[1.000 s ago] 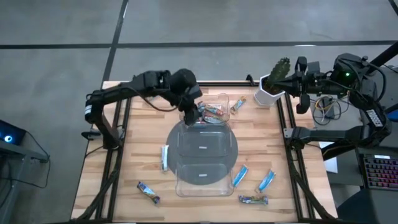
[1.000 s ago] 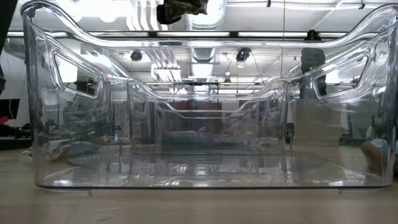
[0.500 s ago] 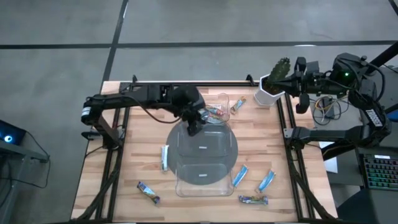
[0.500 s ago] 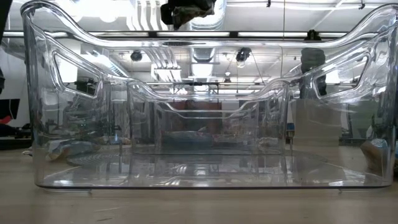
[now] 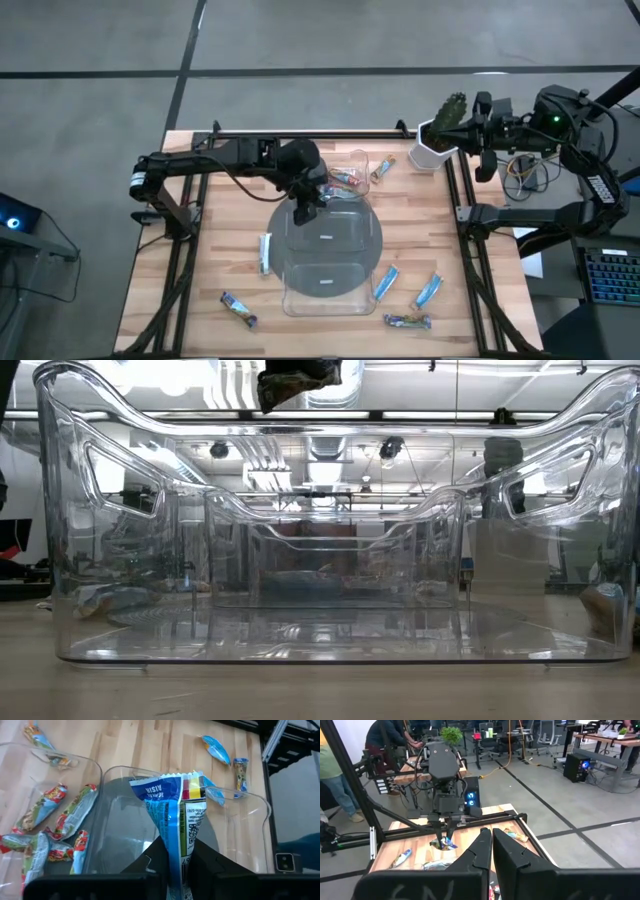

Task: Pick and place Granola Bars by type
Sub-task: Put the blue granola bar into the middle transparent bin

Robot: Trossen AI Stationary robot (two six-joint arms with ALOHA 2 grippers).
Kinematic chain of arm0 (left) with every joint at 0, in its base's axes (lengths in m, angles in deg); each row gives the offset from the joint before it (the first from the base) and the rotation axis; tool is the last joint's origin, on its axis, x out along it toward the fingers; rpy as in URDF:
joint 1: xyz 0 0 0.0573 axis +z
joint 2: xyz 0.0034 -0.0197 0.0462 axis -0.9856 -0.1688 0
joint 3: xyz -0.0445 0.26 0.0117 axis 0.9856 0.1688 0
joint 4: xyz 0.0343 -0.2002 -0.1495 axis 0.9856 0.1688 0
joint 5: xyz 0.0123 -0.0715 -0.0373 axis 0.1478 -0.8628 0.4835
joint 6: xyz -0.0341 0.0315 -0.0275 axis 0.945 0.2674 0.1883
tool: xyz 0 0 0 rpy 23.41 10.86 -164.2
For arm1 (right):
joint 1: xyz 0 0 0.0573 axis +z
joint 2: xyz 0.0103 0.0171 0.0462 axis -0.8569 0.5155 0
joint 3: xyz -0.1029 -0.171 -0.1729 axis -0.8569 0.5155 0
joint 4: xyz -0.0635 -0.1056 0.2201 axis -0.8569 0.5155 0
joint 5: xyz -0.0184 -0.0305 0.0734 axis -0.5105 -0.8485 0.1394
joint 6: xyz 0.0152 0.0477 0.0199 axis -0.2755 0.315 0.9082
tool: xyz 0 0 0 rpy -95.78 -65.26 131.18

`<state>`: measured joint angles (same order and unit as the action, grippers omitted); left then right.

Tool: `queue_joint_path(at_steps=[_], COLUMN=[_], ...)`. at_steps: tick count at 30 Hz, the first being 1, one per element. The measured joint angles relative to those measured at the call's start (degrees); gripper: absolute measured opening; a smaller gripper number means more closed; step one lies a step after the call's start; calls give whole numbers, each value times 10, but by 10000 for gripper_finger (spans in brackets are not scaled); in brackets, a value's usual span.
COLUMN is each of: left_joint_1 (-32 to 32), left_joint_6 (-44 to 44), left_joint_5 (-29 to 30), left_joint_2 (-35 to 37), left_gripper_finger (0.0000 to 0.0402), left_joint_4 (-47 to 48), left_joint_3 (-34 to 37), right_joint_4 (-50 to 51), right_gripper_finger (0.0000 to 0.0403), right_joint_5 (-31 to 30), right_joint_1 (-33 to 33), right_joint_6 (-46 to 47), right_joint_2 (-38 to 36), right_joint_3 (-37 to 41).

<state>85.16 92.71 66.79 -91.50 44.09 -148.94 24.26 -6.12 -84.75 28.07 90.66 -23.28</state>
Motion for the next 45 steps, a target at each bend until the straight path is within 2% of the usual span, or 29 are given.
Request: queue_joint_path(at_steps=[8, 24, 34, 37, 45], left_joint_1=[0, -1, -1, -1, -2], left_joint_6=[-18, -61, -71, -70, -67], left_joint_5=[2, 8, 11, 13, 10], left_joint_2=[-10, -100, -106, -106, -106], left_gripper_finger=[34, 33, 35, 44, 103], left_joint_4=[25, 29, 36, 37, 44], left_joint_3=[5, 6, 6, 6, 6], right_joint_4=[0, 0, 0, 0, 0], right_gripper_finger=[9, 8, 8, 8, 8], right_joint_5=[0, 0, -2, -2, -2], right_joint_1=[0, 0, 0, 0, 0], right_joint_6=[0, 2, 2, 2, 2], right_joint_2=[0, 0, 0, 0, 0], right_joint_3=[0, 0, 0, 0, 0])
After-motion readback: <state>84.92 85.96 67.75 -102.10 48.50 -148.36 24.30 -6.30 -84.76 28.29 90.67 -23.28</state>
